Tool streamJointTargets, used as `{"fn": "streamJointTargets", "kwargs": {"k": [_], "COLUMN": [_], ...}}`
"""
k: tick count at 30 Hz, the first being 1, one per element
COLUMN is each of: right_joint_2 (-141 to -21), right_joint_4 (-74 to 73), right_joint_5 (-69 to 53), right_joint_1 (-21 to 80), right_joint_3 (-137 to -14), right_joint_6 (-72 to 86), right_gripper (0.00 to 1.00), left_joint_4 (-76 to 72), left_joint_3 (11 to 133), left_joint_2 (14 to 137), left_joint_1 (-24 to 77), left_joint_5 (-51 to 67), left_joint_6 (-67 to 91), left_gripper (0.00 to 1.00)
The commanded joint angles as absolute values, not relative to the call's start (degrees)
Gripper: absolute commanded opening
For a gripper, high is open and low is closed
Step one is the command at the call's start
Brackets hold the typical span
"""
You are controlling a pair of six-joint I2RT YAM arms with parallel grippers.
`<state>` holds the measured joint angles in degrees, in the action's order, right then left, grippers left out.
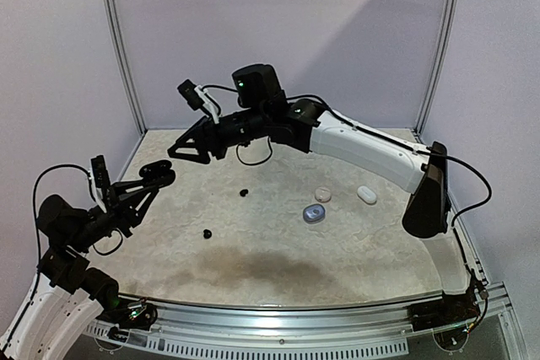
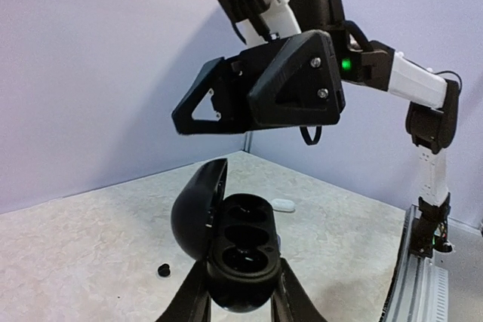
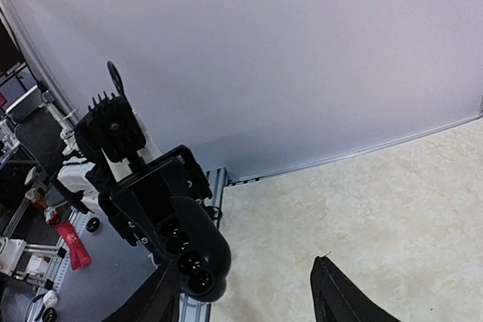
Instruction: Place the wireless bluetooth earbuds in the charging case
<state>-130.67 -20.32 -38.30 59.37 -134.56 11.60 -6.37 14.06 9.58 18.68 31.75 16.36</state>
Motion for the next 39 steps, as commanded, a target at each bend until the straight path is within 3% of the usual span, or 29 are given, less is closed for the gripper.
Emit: {"fn": "streamJointTargets", "kwargs": {"k": [1,6,11,25,39], "right_joint_2": [-126.73,-127.29,-135.81,-151.94,-152.93], "right_joint_4": [-10.84,-16.17,-22.41,-28.11,-28.49], "right_joint_5": [-35.76,-13.32,3.13,10.15,5.07], "right_joint_1": [55.64,53.74,52.95,52.15,52.31], "right_joint_3": [-130.54,-126.68,-129.06,-136.14,-129.74], "right_joint_6": [15.58,14.10,7.94,10.60,13.77], "right_gripper": [0.61,0.62,0.64,0.74,0.58], "left_joint_4": [-5.07,-4.20,-4.57,-5.40,-5.62], "left_joint_3": [14.88,15.07,14.93,14.75,14.59], "left_joint_2": [10.51,11.05,11.95,12.35,11.79], "left_joint_1": [17.90,17.22,16.68,15.95,15.78], "left_joint_5": [23.33,20.20,20.21,21.93,21.91], "left_joint_6": [17.11,15.77,15.74,15.71,15.82], "left_gripper": [0.00,0.00,0.00,0.00,0.00]}}
